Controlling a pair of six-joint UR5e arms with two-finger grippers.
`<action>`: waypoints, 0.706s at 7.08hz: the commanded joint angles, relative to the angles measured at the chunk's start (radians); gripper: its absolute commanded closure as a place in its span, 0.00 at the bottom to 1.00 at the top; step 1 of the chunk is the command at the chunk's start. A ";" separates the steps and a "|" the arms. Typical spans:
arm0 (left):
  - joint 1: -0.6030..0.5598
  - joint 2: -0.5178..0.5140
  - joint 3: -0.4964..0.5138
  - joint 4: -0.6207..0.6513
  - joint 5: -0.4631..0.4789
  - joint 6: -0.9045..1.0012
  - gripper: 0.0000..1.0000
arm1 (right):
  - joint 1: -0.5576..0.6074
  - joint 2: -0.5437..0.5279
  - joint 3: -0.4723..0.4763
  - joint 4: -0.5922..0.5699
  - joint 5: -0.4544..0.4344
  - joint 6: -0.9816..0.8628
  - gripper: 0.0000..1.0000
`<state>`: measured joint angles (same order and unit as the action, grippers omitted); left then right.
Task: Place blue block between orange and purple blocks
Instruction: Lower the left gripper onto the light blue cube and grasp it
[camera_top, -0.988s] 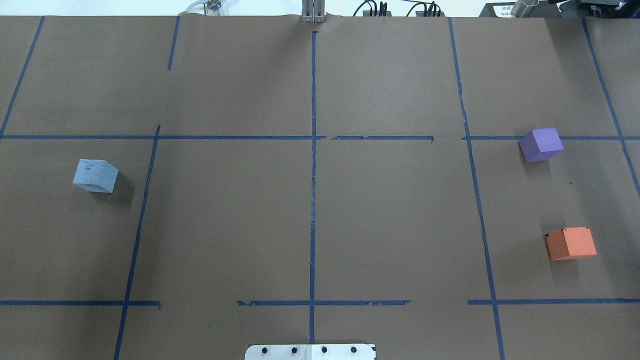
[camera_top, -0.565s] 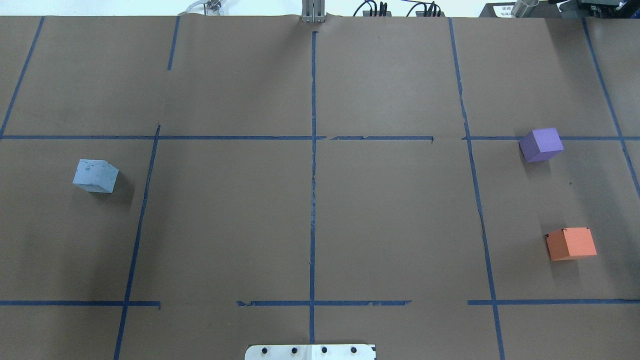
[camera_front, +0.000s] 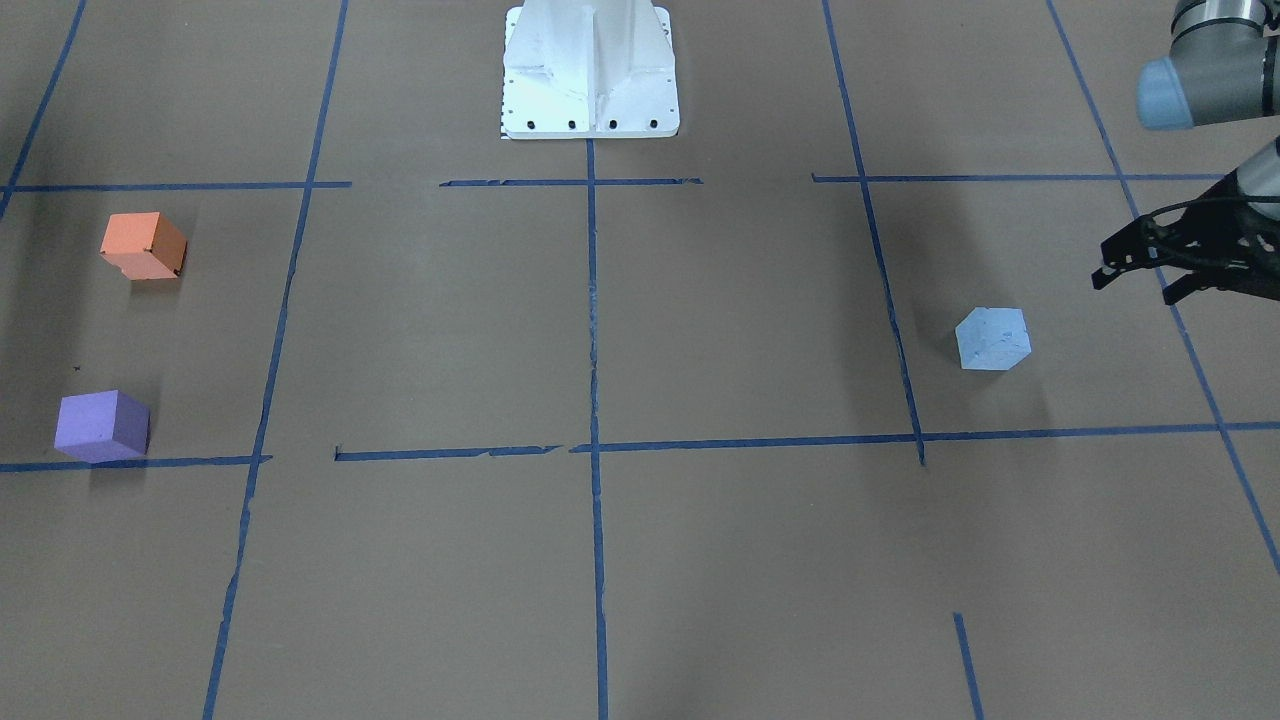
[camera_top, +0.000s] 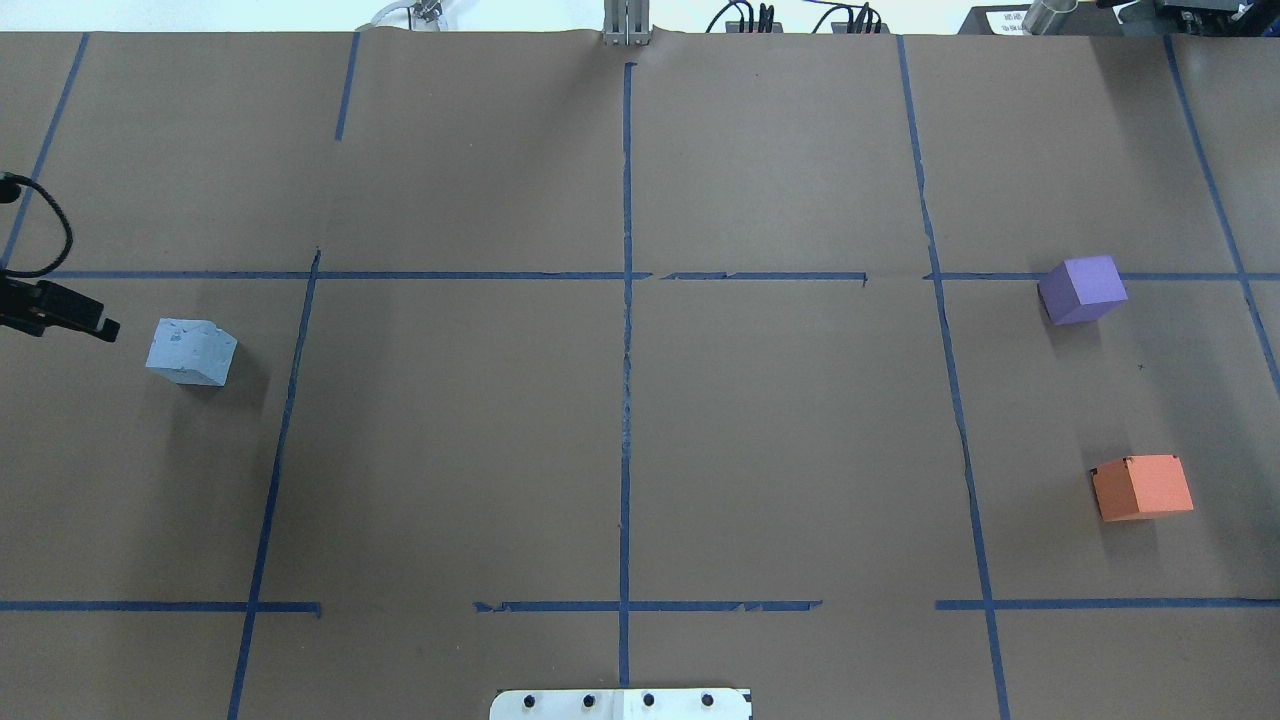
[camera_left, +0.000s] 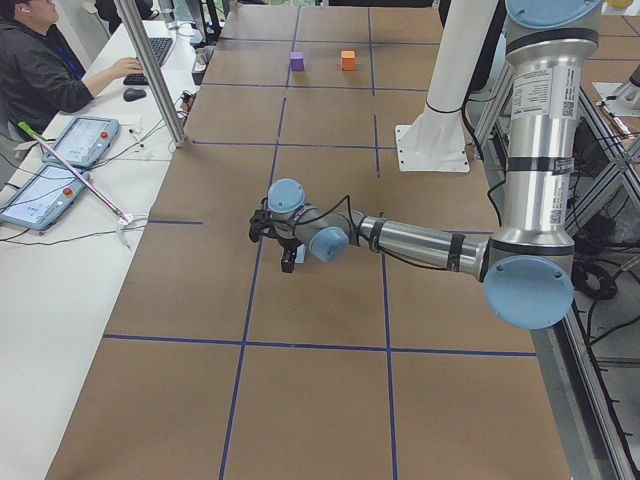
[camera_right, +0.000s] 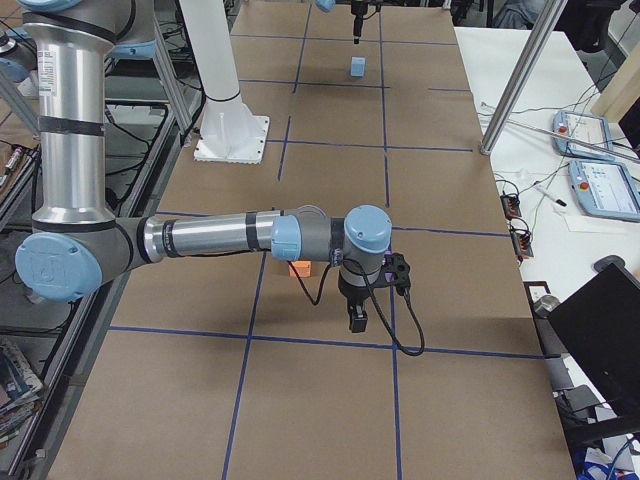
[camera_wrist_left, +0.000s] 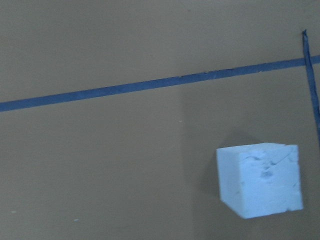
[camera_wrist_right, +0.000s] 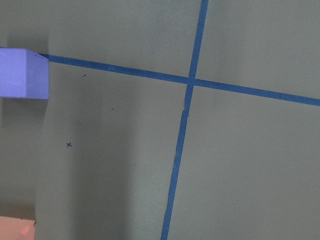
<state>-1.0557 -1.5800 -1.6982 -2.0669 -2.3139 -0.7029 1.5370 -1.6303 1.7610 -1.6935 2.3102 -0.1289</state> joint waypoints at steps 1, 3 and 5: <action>0.115 -0.053 0.011 -0.009 0.111 -0.150 0.00 | 0.000 0.000 0.000 0.000 -0.001 -0.002 0.00; 0.144 -0.070 0.049 -0.009 0.126 -0.153 0.00 | 0.000 0.000 0.000 0.000 0.000 -0.002 0.00; 0.186 -0.075 0.072 -0.006 0.216 -0.168 0.00 | 0.000 -0.002 -0.001 0.000 -0.001 0.000 0.00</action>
<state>-0.8951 -1.6500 -1.6392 -2.0741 -2.1626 -0.8593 1.5370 -1.6316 1.7609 -1.6935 2.3099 -0.1301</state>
